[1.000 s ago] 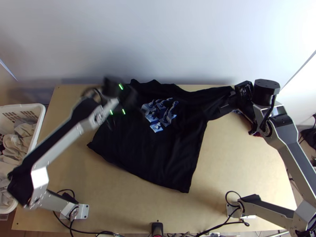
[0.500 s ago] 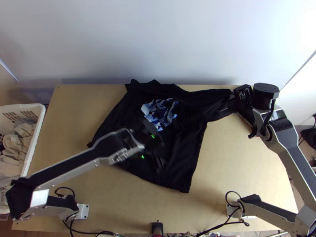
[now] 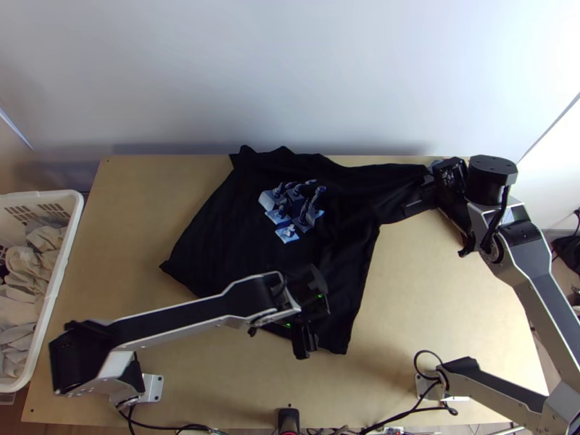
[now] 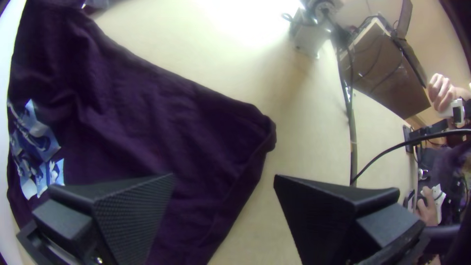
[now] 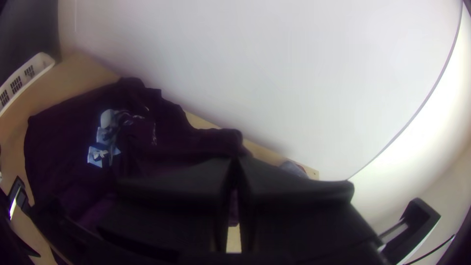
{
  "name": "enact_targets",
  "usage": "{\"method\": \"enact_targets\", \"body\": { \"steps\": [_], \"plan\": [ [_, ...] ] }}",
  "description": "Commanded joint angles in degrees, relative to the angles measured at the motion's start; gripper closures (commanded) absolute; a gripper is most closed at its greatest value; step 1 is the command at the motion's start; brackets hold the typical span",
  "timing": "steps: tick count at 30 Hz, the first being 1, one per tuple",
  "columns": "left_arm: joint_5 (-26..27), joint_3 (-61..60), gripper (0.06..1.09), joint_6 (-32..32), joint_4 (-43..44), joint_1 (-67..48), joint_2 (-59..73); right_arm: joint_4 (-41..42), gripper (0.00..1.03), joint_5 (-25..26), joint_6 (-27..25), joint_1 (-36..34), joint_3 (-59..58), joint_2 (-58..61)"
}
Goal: Fold the t-shirt
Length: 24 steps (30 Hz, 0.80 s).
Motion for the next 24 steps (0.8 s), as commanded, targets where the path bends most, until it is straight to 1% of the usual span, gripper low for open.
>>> {"method": "enact_targets", "body": {
  "steps": [1, 5, 15, 18, 23, 24],
  "plan": [
    [0.0, 1.7, 0.11, -0.2, 2.1, -2.7, 5.4, 0.0, 1.00, 0.1, 0.1, -0.5, -0.5, -0.5],
    [-0.9, 1.5, 0.11, 0.0, 4.6, -3.5, 7.6, 0.0, 1.00, 0.1, 0.1, -0.7, -0.7, -0.6],
    [-0.9, 3.5, 0.12, 1.0, 5.0, -6.8, 11.7, 0.0, 1.00, 0.1, 0.0, -1.2, -0.9, -0.5],
    [-1.1, 4.3, 0.18, 1.1, 5.1, -6.7, 12.9, 0.0, 1.00, 0.1, 0.1, -1.3, -0.8, -0.4],
    [-1.3, 5.7, 0.33, 1.5, 5.0, -6.4, 14.5, 0.2, 1.00, 0.1, 0.2, -1.3, -0.8, -0.2],
    [-1.3, 5.9, 0.38, 1.8, 4.8, -6.4, 15.1, 0.2, 1.00, 0.1, 0.2, -1.4, -0.8, -0.2]
  ]
}}
